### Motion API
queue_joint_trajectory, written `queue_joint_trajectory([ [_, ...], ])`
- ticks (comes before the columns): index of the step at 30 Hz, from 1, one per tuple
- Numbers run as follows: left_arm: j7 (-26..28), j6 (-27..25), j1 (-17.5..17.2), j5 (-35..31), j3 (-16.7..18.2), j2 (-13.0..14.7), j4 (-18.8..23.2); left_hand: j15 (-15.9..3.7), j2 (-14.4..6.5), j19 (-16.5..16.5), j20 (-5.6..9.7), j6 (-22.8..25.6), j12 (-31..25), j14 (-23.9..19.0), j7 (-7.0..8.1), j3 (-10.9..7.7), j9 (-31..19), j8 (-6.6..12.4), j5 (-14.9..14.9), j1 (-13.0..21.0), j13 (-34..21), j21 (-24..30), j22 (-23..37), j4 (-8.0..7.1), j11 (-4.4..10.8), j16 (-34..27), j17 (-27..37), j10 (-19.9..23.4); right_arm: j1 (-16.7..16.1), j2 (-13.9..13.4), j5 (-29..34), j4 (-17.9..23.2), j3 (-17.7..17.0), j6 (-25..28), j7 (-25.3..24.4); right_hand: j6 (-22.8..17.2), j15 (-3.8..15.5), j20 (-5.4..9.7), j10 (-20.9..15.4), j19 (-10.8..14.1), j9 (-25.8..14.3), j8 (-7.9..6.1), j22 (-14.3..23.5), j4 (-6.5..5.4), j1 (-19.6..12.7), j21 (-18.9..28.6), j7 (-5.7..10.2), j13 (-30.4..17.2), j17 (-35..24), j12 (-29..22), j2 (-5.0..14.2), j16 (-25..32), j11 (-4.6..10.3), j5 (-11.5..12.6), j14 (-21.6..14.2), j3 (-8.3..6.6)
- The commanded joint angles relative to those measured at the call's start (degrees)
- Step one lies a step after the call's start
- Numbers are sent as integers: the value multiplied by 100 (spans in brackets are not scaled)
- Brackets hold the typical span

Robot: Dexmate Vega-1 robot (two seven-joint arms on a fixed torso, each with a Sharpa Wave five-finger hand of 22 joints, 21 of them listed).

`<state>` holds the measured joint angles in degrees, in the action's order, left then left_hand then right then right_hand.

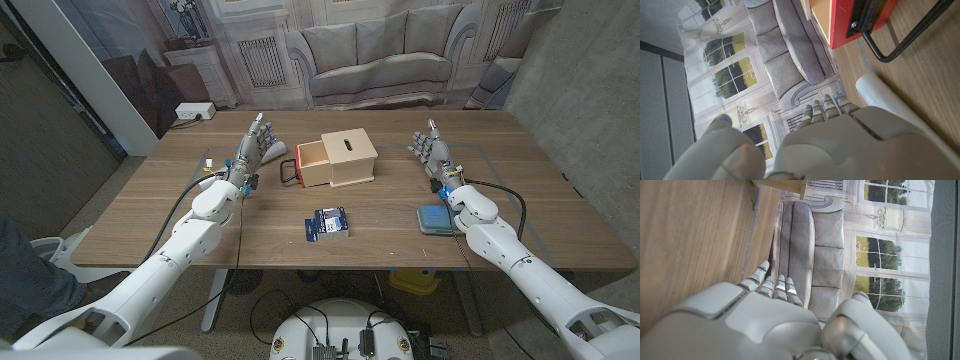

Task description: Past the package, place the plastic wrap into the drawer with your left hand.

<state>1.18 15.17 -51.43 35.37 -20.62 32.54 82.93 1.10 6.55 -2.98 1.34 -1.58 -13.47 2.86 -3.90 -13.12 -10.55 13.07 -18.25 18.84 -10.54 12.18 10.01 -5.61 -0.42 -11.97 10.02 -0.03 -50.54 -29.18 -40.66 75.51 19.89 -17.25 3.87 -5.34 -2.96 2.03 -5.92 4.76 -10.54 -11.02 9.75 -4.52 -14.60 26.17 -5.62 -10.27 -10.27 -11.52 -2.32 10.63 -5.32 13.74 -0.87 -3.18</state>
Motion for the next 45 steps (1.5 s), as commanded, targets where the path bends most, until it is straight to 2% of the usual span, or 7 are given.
queue_joint_trajectory([
  [1, 388, -217, -89, -319, 73, 266, 407, 5, -60, 56, 8, 86, -46, -88, -2, -33, -15, 43, -34, 59, -20, 20, 13, 48, -14, -30, 29, 63, -19, -24, 42, 27, -4, 3, -57, -48, -44, 104, -47, 81, -10, -38, 21, -25, -19, -8, -26, -26, -30, -40, 35, 37, -5, 45, -13, -14],
  [9, 555, -83, -104, -502, 138, 295, 463, -36, -113, 158, 34, 211, -67, -220, 34, -53, -18, 55, -52, 176, -21, 30, 11, 94, 57, -31, 28, 220, -67, -46, 29, 119, -20, 36, -104, -64, -59, 99, -71, 100, -10, -40, 22, -14, -42, -28, -24, -27, -28, -50, 58, 41, -8, 53, -30, -20],
  [14, 663, -31, -168, -609, 188, 342, 534, -51, -130, 193, 39, 273, -71, -279, 40, -59, -18, 65, -59, 220, -22, 32, 11, 112, 44, -34, 28, 273, -90, -70, 88, 214, -14, 50, -192, -70, -62, 99, -79, 122, -10, -39, 23, -8, -53, -37, -23, -27, -26, -53, 66, 44, -9, 56, -45, -21],
  [22, 1107, -104, -308, -1018, 261, 469, 738, -89, -165, 252, 41, 387, -87, -396, 64, -71, -20, 81, -68, 298, -24, 32, 12, 143, 82, -42, 28, 392, -129, -58, 85, 284, -38, 46, -279, -76, -60, 93, -108, 147, -10, -37, 23, 1, -67, -52, -27, -28, -26, -64, 77, 51, -13, 60, -72, -21],
  [29, 1461, 299, -326, -1571, 271, 415, 562, -189, -222, 519, 82, 694, -123, -682, 142, -91, -25, 131, -87, 476, -26, 80, 13, 216, 176, -60, 28, 692, -110, -58, 80, 270, -16, 70, -241, -85, -52, 81, -131, 204, -11, -36, 24, 8, -80, -57, -34, -28, -26, -71, 90, 70, -25, 62, -135, -21],
  [37, 1862, -155, -432, -2073, 303, 599, 889, -203, -229, 577, 91, 770, -116, -725, 154, -93, -25, 136, -95, 535, -27, 81, 14, 244, 194, -44, 28, 748, -121, -43, 87, 276, -18, 19, -238, -98, -57, 93, -164, 271, -11, -35, 26, 17, -89, -69, -39, -28, -26, -81, 96, 81, -21, 62, -193, -13],
  [45, 1911, -262, -533, -2174, 378, 704, 1026, -225, -230, 588, 81, 806, -103, -755, 154, -93, -26, 130, -104, 581, -28, 69, 14, 266, 228, -32, 28, 774, -172, -71, 38, 333, -43, 69, -250, -107, -68, 87, -182, 277, -11, -35, 27, 20, -92, -89, -37, -29, -27, -86, 100, 75, -19, 61, -195, -7],
])
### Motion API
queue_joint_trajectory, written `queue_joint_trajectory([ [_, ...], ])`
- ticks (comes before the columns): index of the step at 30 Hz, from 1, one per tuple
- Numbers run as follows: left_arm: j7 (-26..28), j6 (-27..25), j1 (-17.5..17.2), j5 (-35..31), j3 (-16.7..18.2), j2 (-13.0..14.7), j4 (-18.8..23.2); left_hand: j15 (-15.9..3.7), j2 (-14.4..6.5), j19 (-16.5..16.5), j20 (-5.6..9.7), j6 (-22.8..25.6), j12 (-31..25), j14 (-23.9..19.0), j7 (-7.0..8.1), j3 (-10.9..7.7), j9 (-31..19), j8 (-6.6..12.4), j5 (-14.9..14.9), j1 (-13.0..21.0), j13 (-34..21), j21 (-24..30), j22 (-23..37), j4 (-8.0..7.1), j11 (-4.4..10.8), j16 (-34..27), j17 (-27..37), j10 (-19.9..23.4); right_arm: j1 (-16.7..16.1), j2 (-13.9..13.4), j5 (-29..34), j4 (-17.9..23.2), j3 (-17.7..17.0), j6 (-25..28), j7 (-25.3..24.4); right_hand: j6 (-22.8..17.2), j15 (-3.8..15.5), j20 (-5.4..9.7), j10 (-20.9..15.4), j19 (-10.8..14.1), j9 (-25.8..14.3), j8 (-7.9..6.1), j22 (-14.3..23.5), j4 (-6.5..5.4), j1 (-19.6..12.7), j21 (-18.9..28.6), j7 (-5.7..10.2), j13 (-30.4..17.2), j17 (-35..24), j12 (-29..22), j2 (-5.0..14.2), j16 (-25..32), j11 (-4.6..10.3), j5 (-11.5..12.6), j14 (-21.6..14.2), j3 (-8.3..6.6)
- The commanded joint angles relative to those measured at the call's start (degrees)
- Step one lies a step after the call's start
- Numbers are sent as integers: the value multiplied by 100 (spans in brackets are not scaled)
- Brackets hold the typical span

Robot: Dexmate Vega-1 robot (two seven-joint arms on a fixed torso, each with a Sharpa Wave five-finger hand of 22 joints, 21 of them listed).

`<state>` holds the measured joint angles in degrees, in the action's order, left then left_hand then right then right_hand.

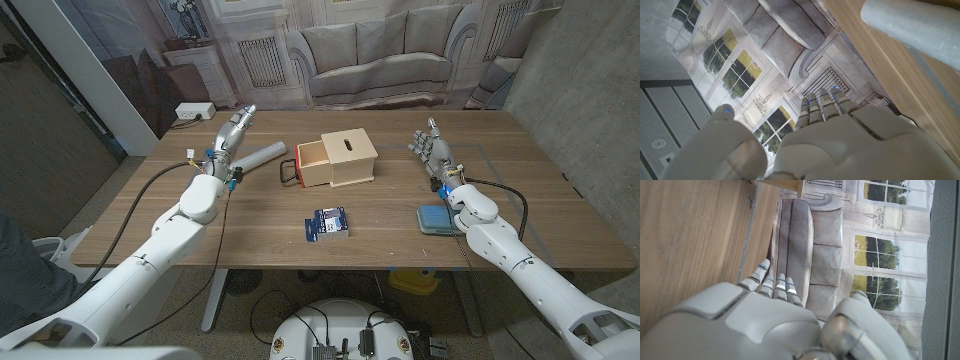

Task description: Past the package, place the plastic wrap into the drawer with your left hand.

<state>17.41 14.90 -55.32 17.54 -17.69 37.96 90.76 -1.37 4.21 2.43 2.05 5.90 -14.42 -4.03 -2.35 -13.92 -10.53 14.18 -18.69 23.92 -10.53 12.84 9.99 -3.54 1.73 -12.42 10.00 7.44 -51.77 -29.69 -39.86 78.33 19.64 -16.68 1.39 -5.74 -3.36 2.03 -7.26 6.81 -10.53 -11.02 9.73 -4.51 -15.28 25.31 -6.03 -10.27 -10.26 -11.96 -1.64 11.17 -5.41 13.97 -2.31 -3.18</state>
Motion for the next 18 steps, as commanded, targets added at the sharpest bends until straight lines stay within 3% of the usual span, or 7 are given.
queue_joint_trajectory([
  [1, 323, -262, -162, -430, 93, 176, 272, 11, 4, 50, 9, 60, -6, -68, 4, -13, -27, 18, -62, 79, -29, 2, 16, 63, 19, 14, 30, 27, -52, -20, -70, 53, -27, 28, 7, -87, -17, 85, -52, 74, -12, -43, 29, 22, -28, -7, 7, -30, -28, -43, 34, 21, -7, 38, -52, -8],
  [10, 604, -121, -257, -673, 161, 111, 233, -29, 5, 169, 17, 222, -12, -218, 67, -9, -29, 36, -87, 182, -32, 12, 17, 112, 28, 7, 31, 175, -96, -45, -85, 100, -59, 34, -29, -104, 3, 95, -68, 109, -13, -44, 30, 32, -44, -23, 9, -29, -26, -45, 45, 17, 13, 38, -68, -7],
  [18, 972, -406, -339, -1098, 188, 150, 373, -46, 3, 219, 24, 291, -7, -301, 78, -8, -30, 38, -104, 236, -33, 10, 18, 138, 65, 3, 33, 236, -64, -34, -102, 43, -57, -8, 52, -109, 12, 100, -86, 130, -13, -41, 30, 39, -53, -38, 9, -29, -26, -49, 48, 19, 13, 37, -90, -3],
])
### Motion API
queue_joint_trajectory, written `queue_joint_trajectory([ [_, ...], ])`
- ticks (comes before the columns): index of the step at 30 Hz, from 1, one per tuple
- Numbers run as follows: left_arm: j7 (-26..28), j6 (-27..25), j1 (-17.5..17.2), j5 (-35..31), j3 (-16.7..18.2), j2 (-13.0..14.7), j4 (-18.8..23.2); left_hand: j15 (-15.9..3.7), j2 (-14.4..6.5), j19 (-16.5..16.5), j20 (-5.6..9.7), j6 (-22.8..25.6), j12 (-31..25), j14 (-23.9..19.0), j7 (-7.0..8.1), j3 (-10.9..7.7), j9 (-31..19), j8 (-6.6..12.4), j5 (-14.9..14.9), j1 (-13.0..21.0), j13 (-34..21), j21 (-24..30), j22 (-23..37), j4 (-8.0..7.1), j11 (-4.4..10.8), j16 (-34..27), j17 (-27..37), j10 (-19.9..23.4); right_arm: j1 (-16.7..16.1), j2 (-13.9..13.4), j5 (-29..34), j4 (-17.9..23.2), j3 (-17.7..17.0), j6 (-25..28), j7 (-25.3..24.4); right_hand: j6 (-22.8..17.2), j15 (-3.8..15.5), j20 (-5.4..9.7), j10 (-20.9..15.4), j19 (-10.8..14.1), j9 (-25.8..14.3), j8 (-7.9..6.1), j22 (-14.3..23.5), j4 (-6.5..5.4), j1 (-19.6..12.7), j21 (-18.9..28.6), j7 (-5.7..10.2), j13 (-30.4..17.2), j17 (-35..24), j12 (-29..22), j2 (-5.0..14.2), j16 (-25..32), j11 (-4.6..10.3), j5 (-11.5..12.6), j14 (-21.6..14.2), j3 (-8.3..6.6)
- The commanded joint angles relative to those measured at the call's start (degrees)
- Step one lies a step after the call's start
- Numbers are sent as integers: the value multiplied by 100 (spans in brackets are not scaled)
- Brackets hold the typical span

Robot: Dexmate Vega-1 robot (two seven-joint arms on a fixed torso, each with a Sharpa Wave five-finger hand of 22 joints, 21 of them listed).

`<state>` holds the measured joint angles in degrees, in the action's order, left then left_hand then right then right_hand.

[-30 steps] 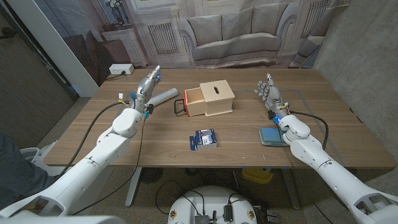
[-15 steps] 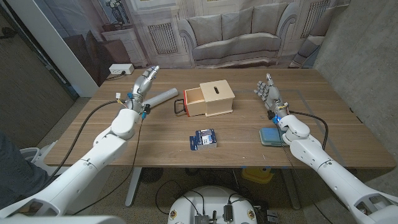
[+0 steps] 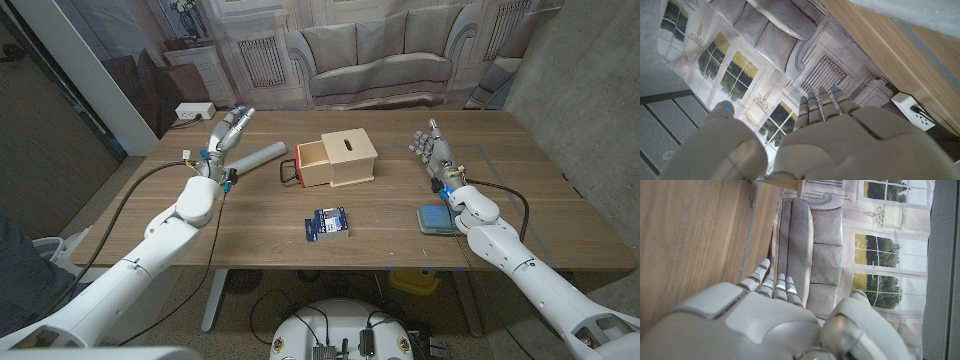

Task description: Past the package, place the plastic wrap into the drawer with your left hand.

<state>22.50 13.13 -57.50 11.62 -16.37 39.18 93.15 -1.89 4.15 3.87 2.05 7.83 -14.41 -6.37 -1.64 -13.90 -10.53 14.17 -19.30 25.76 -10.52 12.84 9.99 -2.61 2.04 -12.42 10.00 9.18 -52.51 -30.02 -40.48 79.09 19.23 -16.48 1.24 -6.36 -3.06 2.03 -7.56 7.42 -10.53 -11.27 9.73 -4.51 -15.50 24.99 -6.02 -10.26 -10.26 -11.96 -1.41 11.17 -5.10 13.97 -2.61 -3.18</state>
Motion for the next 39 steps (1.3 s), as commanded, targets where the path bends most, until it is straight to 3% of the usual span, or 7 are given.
queue_joint_trajectory([
  [1, 479, -238, -129, -514, 65, 27, 135, 3, 8, 82, 24, 108, -11, -93, 10, -10, -31, 37, -46, 64, -34, 9, 19, 49, 43, -1, 34, 88, 13, 10, -33, -47, -16, -51, 70, -53, -16, 102, -58, 75, -13, -17, 31, 40, -32, -7, 8, -29, -26, -50, 26, 19, -19, 37, -63, -3],
  [14, 795, -781, -234, -927, 119, 148, 413, -12, -4, 132, 35, 211, -10, -182, 28, -9, -33, 42, -71, 128, -36, 1, 21, 75, 73, 3, 37, 189, 2, 78, -80, -155, -16, -102, 104, -91, -26, 103, -117, 142, -14, -24, 32, 51, -50, -23, 17, -29, -26, -66, 45, 27, -15, 35, -119, -1],
  [22, 1112, -1518, -278, -1530, 21, 297, 695, -60, -16, 163, 31, 246, -2, -241, 76, -11, -34, 29, -92, 184, -38, -7, 22, 98, 118, 9, 39, 250, -31, 91, -94, -137, -30, -113, 69, -127, -20, 95, -136, 163, -14, -33, 32, 58, -63, -37, 18, -29, -25, -69, 56, 25, -10, 34, -135, -2],
  [39, 1301, -1993, -371, -1767, 29, 383, 874, -98, -17, 171, 34, 305, 17, -304, 110, -3, -35, 15, -122, 245, -40, -30, 23, 123, 152, 23, 40, 315, -75, 93, -95, -104, -44, -114, 16, -133, -16, 92, -151, 188, -14, -24, 34, 74, -84, -72, 14, -29, -24, -66, 64, 15, 1, 29, -149, 3],
])
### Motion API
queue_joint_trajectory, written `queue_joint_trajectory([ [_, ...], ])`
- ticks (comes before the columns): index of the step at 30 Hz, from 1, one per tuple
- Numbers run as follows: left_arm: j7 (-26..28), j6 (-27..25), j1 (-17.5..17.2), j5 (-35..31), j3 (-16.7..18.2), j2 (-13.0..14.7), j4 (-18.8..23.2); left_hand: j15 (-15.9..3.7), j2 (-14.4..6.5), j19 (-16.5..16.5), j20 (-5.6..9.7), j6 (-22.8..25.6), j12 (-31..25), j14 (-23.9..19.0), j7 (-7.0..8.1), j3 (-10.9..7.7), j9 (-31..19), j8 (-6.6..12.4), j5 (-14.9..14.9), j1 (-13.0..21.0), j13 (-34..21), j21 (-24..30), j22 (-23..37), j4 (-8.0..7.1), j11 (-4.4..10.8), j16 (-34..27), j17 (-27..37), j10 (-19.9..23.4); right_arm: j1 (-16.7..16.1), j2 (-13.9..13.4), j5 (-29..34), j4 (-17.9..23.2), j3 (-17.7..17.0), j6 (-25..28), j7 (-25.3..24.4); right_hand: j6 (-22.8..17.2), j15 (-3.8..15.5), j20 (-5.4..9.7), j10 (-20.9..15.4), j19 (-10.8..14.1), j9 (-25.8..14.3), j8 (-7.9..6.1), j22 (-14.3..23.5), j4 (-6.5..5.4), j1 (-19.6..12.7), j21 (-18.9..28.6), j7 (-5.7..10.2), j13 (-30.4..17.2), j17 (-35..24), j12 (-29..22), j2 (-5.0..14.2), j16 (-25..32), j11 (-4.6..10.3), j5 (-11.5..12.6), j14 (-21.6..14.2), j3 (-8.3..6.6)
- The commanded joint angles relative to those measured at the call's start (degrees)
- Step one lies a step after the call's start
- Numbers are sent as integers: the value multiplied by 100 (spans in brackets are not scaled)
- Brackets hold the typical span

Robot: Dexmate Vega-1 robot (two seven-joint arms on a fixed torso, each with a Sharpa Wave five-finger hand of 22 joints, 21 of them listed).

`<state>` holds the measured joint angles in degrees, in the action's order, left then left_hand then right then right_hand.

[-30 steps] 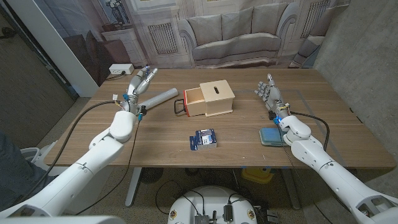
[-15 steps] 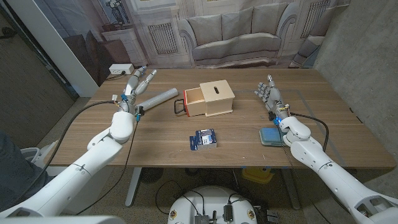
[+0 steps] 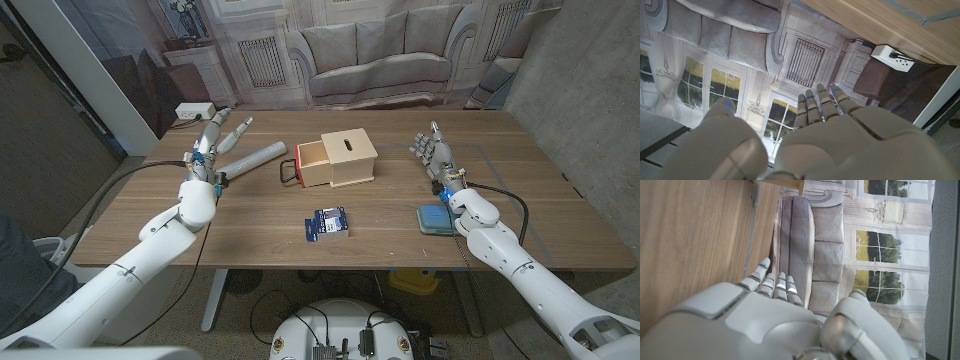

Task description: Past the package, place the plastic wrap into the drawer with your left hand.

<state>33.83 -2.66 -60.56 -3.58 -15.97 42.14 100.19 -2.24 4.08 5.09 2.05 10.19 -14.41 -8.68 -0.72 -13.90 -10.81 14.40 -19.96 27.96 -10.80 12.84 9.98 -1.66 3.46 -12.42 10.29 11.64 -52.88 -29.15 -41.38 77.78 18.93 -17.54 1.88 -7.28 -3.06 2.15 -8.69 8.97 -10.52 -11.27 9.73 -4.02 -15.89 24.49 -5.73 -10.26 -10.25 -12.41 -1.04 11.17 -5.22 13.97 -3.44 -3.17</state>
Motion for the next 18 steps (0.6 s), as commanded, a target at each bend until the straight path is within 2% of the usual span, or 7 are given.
queue_joint_trajectory([
  [1, 178, -448, -69, -263, -12, 93, 179, -62, -10, 50, 34, 72, 20, -75, 16, -2, -7, -9, -57, 28, -12, -30, 24, 29, 7, 25, 11, 68, -39, 5, -6, 28, -15, -8, -49, -41, -14, 80, -35, 34, -14, -24, 34, 25, -47, -22, -15, -29, -25, -20, 27, 15, 13, 29, -67, 3],
  [9, 253, -873, -67, -487, -90, 157, 265, -73, -12, 59, 42, 107, 24, -107, 24, 3, -8, -15, -73, 59, -13, -39, 24, 42, 13, 32, 11, 118, -56, 25, 18, 53, -9, -15, -112, -42, -14, 82, -38, 44, -15, -20, 35, 31, -54, -37, -17, -29, -25, -18, 31, 11, 13, 27, -73, 5],
  [18, 158, -1065, -28, -433, -108, 210, 263, -84, -15, 60, 52, 166, 35, -134, 29, 8, -9, -11, -88, 90, -14, -51, 25, 54, 25, 40, 12, 149, -41, 62, 20, 35, 8, -13, -130, -30, -10, 81, -30, 56, -15, -12, 35, 36, -59, -53, -25, -30, -25, -11, 35, 7, 8, 24, -74, 9],
])
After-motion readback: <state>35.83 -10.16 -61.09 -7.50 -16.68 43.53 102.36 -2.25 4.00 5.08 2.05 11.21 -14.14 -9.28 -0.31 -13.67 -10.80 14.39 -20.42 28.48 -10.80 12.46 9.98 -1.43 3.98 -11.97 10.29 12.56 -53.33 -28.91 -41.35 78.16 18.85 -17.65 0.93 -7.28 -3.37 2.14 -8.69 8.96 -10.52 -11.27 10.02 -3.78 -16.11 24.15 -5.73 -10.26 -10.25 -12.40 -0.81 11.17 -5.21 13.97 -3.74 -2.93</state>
